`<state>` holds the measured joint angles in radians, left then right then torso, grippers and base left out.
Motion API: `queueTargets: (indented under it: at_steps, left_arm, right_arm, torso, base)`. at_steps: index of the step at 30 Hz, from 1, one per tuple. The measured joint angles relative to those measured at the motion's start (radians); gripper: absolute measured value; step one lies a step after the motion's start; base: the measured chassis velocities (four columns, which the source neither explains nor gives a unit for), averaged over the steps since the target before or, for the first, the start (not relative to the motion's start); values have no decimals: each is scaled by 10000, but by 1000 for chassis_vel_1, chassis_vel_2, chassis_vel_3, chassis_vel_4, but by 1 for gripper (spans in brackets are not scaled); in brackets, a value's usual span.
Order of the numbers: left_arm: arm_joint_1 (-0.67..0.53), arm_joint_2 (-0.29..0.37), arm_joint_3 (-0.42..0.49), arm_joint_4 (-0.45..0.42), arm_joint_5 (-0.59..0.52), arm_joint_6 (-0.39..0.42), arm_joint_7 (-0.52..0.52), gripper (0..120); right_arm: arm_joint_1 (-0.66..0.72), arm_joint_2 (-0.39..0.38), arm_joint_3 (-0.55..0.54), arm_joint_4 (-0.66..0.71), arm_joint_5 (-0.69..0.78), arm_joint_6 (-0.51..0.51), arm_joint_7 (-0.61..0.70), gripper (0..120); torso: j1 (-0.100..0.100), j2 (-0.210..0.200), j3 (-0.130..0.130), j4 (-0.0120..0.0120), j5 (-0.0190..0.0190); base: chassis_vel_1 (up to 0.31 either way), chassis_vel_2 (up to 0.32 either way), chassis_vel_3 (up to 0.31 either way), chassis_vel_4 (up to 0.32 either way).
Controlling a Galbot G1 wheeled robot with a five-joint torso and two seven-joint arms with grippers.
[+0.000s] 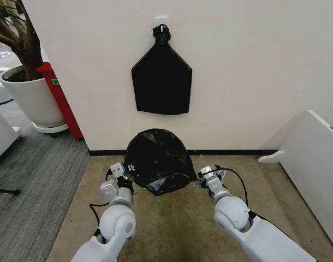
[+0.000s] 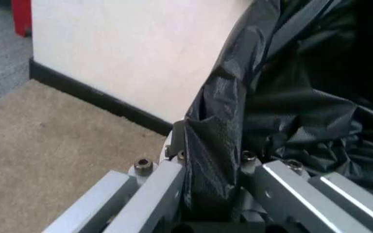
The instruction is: Place the garbage bag over the trash bin.
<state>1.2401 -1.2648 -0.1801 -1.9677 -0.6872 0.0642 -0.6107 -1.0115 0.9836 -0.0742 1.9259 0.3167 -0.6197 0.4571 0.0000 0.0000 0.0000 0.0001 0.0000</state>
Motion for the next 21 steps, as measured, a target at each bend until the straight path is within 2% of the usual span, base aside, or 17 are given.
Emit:
queueTargets:
  at_steps: [13,21]
  left_arm:
    - [-155,-262,80,1033,748,-274,50,1]
    - [-198,-264,45,1116,783,-336,43,1]
  right_arm:
    - [-91,-82,804,1721,-709,7,-17,100]
    - [-313,-187,896,1768,-1267,143,-364,100]
  torso:
    - [0,0,0,-1,-1]
    - [0,0,0,-1,-1]
  base:
    - [0,0,0,0]
    - [0,0,0,0]
